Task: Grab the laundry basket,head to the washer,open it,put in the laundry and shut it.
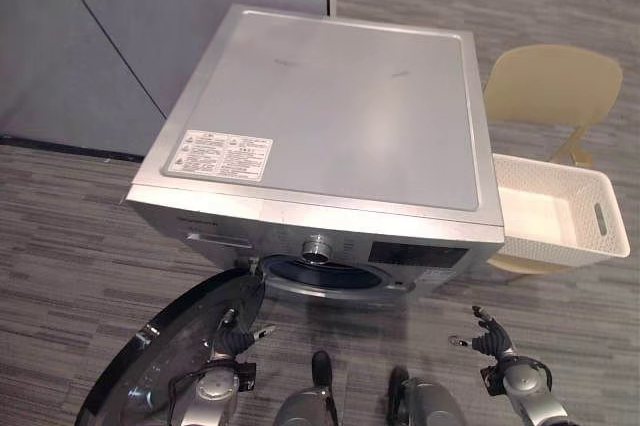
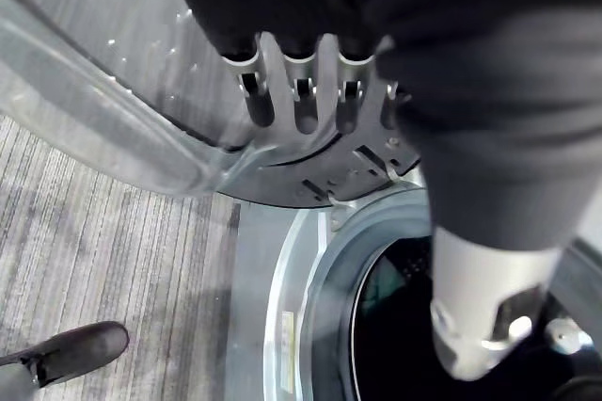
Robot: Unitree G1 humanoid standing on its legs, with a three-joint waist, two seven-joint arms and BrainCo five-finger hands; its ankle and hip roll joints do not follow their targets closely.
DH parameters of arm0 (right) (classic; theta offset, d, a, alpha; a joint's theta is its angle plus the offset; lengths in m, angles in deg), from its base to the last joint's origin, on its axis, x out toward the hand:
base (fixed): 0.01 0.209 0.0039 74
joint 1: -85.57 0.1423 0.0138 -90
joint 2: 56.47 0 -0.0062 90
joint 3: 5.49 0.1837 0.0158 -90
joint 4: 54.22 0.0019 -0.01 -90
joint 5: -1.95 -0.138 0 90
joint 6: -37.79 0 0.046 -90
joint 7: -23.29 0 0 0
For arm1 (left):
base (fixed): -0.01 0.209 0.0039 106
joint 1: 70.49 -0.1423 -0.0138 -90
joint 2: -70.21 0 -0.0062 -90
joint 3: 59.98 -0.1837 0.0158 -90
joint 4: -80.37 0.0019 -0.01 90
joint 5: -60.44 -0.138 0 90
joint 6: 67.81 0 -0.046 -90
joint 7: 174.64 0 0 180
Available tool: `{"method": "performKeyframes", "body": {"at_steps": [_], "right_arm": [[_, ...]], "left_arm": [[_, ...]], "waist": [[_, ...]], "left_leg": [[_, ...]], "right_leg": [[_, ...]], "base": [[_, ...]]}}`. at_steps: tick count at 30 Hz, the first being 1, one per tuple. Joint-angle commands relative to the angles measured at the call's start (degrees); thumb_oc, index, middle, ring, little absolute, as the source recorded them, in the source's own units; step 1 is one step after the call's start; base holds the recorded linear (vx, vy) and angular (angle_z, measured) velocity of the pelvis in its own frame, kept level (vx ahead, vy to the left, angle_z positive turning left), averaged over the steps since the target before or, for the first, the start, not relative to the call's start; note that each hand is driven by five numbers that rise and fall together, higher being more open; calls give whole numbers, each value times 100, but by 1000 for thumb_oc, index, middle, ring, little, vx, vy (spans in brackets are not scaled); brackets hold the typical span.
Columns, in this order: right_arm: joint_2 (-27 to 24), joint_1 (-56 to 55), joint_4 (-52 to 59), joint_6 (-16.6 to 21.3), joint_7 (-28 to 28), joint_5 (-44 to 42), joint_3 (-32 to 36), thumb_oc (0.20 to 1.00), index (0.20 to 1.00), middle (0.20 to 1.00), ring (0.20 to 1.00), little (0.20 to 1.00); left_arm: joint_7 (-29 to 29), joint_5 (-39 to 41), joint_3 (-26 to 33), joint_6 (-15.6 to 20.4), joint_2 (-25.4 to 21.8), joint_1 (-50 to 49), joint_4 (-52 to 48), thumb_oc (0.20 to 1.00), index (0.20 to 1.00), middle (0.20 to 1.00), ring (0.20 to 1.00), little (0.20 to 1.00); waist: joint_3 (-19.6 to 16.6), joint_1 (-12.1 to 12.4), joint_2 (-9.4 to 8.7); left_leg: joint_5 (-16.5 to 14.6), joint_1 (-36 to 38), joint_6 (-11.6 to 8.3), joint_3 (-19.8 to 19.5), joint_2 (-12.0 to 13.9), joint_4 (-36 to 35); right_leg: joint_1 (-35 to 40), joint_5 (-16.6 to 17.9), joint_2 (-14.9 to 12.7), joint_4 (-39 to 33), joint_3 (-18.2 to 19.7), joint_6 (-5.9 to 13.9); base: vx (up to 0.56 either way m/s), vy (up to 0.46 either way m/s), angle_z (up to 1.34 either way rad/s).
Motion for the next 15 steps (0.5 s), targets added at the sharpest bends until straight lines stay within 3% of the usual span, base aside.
{"method": "performKeyframes", "body": {"at_steps": [1, 4, 6, 7, 9, 10, 12, 15], "right_arm": [[-78, 186, 70, 92, -91, 33, 87, 1000, 1000, 1000, 1000, 1000], [-170, 196, 21, 83, -145, 3, 176, 1000, 1000, 1000, 1000, 1000], [-185, 188, 14, 63, -147, -18, 211, 1000, 1000, 1000, 1000, 1000], [-194, 158, -3, 35, -136, -44, 234, 1000, 1000, 1000, 1000, 1000], [-189, 119, -116, 35, -95, -43, 229, 1000, 1000, 1000, 1000, 1000], [-190, 120, -117, 35, -95, -43, 229, 1000, 1000, 1000, 1000, 1000], [-186, 138, -230, 44, -63, -48, 233, 1000, 1000, 1000, 1000, 1000], [-133, 88, -309, 29, -29, -76, 279, 1000, 1000, 1000, 1000, 1000]], "left_arm": [[-125, -226, -83, 75, 17, 114, 118, 1000, 1000, 1000, 1000, 1000], [-146, -290, -131, 73, 88, 223, 73, 1000, 1000, 1000, 1000, 1000], [-137, -297, -129, 73, 84, 244, 4, 1000, 1000, 1000, 1000, 1000], [-138, -313, -139, 77, 74, 249, -52, 1000, 1000, 1000, 1000, 1000], [-107, -379, -136, 100, 51, 216, -90, 1000, 1000, 1000, 1000, 1000], [-106, -379, -136, 100, 52, 217, -90, 1000, 1000, 1000, 1000, 1000], [-117, -368, -160, 110, 58, 244, -133, 1000, 1000, 1000, 1000, 1000], [-208, -421, -235, 117, 66, 254, -286, 1000, 1000, 1000, 1000, 1000]], "waist": [[-158, 251, -20], [-53, 277, 104], [-21, 249, 115], [-8, 202, 97], [-46, 108, -91], [-56, 104, -85], [-116, 30, -207], [-269, -38, -169]], "left_leg": [[750, -755, -442, 22, -116, -471], [1045, -1133, -798, 87, -101, -412], [997, -1213, -802, 192, -83, -261], [876, -1212, -727, 270, -85, -83], [193, -1033, -479, 68, -156, 626], [197, -1053, -478, 62, -151, 631], [-239, -868, -439, -123, -157, 1039], [-371, -283, -462, -358, -49, 680]], "right_leg": [[778, -40, 447, -2102, 77, -211], [823, 12, 618, -2458, 39, -336], [794, 59, 574, -2480, -63, -351], [777, 137, 501, -2538, -170, -337], [720, 403, 178, -2656, -338, -288], [709, 414, 184, -2662, -344, -290], [675, 586, -27, -2726, -410, -249], [684, 667, -94, -2793, -459, -146]], "base": [[-283, -89, -46], [-310, -41, -12], [-221, 9, 39], [-250, 55, 64], [-261, 71, 41], [-99, 51, 14], [-95, 96, 35], [24, 175, 36]]}}
